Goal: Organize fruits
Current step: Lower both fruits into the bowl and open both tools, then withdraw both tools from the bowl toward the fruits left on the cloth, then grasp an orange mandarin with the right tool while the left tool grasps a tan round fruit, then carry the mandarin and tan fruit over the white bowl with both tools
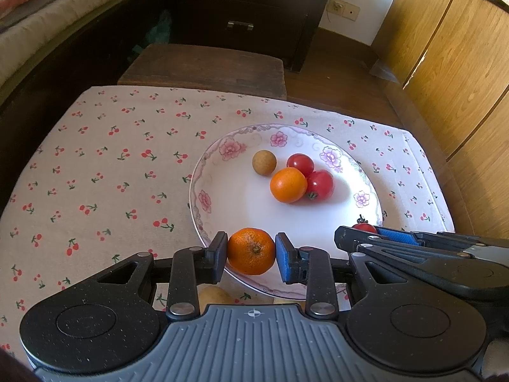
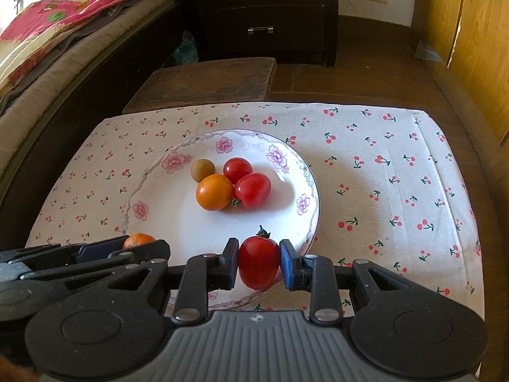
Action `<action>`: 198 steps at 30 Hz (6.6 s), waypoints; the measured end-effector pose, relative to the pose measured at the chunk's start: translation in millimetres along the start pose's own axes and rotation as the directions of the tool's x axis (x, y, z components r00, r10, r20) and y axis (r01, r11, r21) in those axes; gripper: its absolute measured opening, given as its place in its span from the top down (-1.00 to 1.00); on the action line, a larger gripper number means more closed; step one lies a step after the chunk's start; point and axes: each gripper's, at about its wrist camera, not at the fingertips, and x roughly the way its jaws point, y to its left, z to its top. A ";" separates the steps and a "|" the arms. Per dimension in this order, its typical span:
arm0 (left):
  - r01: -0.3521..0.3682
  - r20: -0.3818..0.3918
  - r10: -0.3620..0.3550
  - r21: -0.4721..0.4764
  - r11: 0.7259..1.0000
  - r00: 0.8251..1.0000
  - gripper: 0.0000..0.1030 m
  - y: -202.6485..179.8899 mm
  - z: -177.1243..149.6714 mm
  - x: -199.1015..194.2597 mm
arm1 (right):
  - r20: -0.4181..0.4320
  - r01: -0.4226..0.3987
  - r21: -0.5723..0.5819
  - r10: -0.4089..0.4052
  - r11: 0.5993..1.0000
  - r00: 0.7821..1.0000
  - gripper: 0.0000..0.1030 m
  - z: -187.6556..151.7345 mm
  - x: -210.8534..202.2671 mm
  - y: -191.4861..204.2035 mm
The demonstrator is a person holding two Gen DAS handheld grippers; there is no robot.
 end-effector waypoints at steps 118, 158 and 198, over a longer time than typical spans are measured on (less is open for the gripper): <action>0.032 -0.068 -0.038 -0.082 0.996 0.997 -0.19 45.8 -23.9 -22.2 | -0.117 -0.118 -0.070 0.110 0.991 0.987 0.33 -63.8 -24.6 47.8; -0.001 -0.088 0.002 0.007 1.000 0.996 0.32 27.4 -38.5 -1.7 | -0.131 -0.072 -0.055 0.064 0.996 0.989 0.34 -69.3 -21.0 26.0; -0.047 -0.106 0.052 0.043 0.998 0.993 0.26 27.4 -58.8 -16.8 | -0.146 -0.046 -0.088 0.033 0.995 0.989 0.32 -80.6 -21.6 25.8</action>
